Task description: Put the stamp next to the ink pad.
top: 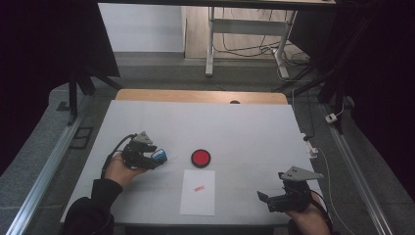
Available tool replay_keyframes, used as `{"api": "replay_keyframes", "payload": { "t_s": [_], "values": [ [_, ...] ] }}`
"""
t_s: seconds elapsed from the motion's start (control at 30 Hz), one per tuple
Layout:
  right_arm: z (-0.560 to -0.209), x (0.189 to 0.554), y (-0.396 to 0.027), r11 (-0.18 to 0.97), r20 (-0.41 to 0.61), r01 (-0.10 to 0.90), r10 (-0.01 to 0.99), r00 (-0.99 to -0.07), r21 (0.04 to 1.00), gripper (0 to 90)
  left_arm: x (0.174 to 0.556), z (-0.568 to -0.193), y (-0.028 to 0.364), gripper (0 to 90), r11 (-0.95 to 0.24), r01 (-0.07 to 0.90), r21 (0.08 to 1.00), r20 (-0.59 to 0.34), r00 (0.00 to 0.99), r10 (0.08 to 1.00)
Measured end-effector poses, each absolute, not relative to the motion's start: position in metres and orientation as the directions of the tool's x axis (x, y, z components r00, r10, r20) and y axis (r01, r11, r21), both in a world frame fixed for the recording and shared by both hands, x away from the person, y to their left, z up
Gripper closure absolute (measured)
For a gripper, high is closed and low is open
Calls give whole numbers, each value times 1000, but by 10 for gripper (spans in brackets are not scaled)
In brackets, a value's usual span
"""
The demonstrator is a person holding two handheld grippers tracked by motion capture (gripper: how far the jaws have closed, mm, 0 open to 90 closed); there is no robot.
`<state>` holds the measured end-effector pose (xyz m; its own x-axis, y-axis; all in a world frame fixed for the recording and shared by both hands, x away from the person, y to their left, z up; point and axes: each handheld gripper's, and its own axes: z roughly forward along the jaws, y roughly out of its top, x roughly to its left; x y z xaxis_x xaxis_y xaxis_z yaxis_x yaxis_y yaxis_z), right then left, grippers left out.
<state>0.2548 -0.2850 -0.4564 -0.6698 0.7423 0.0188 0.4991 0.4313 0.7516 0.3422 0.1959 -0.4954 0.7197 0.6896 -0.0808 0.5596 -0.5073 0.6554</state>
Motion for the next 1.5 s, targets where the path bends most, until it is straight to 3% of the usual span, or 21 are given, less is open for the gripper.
{"api": "replay_keyframes", "payload": {
  "t_s": [0.33,0.73,0.87,1.5],
  "values": [
    [-457,255,-285,435,21,501,739,-673,749,0,326,-481,202,132,-444,575,687,-115,690,715],
    [-457,256,-285,437,21,500,737,-676,747,0,302,-468,210,37,-358,593,722,-187,664,724],
    [-457,256,-284,436,22,501,738,-674,747,0,294,-467,213,18,-331,606,723,-224,659,718],
    [-457,256,-286,430,26,505,742,-669,748,0,249,-463,231,0,-298,589,751,-235,661,713]
  ]
}}
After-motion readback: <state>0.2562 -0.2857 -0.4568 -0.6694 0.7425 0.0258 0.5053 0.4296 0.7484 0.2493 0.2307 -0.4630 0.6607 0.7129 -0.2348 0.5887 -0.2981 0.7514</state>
